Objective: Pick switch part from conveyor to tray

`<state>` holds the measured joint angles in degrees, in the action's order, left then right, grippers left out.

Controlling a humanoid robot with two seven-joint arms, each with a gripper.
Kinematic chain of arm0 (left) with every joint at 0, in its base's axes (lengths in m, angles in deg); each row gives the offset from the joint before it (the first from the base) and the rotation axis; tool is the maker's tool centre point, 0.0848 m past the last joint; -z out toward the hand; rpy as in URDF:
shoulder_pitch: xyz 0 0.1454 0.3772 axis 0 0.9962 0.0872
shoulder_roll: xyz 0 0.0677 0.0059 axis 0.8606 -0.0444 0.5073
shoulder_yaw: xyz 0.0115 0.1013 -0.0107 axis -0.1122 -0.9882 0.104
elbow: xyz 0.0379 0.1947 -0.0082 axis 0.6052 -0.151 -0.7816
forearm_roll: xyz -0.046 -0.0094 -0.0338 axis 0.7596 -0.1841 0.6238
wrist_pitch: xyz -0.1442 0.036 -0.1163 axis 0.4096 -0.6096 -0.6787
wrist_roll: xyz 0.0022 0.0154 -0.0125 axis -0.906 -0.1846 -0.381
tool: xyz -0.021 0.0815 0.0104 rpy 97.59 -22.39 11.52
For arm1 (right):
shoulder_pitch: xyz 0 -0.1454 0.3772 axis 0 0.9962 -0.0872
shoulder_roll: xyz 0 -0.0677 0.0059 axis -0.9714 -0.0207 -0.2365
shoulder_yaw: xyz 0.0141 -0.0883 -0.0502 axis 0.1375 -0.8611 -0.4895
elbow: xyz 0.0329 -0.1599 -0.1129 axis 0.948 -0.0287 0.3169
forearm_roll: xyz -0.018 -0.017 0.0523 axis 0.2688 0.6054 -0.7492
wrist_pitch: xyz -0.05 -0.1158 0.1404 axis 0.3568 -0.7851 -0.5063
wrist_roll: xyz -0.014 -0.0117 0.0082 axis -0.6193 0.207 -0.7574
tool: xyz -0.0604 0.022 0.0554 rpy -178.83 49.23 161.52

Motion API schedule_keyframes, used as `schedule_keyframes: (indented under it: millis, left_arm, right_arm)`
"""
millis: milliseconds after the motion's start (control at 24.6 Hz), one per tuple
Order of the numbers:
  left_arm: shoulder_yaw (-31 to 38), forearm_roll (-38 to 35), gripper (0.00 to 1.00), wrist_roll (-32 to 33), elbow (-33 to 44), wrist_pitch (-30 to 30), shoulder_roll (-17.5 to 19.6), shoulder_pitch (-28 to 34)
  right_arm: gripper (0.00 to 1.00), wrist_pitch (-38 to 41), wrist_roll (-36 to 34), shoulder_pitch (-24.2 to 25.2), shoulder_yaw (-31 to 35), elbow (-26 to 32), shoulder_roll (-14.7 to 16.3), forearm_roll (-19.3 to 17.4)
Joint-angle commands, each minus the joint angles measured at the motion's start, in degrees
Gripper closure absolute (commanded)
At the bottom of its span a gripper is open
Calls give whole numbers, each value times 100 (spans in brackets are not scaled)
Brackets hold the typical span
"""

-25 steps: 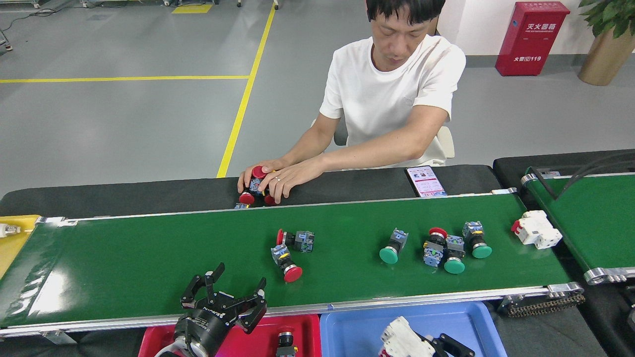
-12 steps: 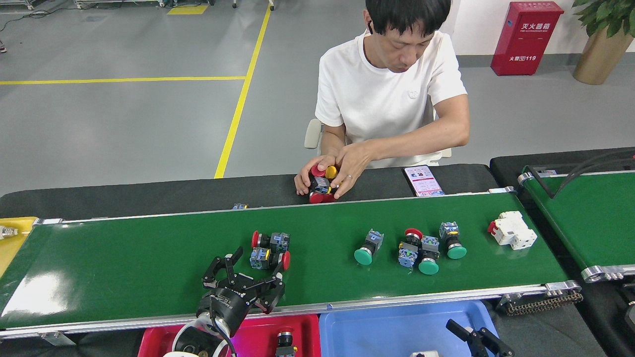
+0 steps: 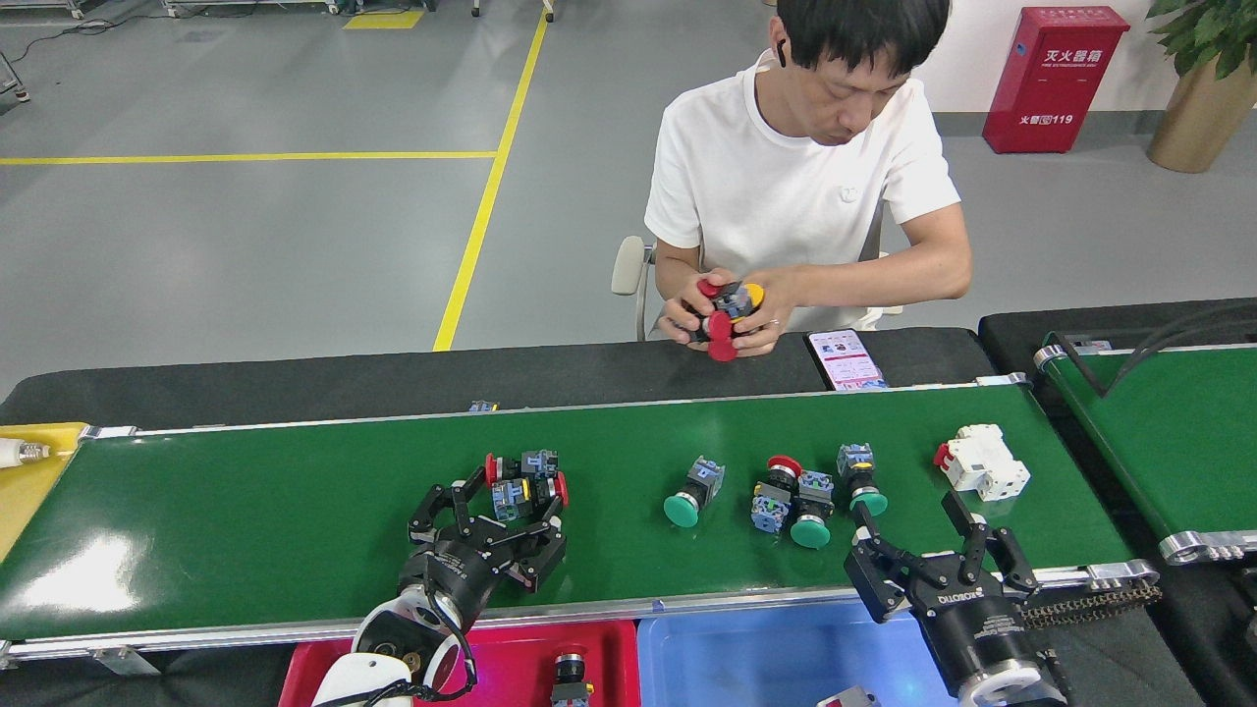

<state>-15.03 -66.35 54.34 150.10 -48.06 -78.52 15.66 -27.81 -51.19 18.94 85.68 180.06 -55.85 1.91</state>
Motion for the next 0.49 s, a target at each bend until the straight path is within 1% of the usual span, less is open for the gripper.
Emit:
schedule_keyframes:
  millis: [0,41,81,162,244,325,447]
  left_arm:
    - [29,65,27,-91,30,59,38,-95]
    - [29,109,39,-100,30,60,38,-95]
    - [29,145,44,-117,30,68,47,-95]
    - [29,180,60,-197,30,139,55,-95]
    - [29,171,86,-223,30,174,55,-104]
    - [29,171,92,-240,30,174,47,-104]
    - [38,197,96,-240,48,174,29,-95]
  right_arm:
    - [1,-306,-495,165,-98,110,37,34]
    - [1,-297,-522,252,-98,136,46,34]
    - [1,-288,-522,288,-107,162,54,34]
    - [1,-271,-513,358,-116,198,54,34]
    - [1,-280,-442,314,-213,180,37,34]
    - [1,-315,-337,253,-432,154,19,42]
    - [1,-368,278,-64,-969,22,-60,60]
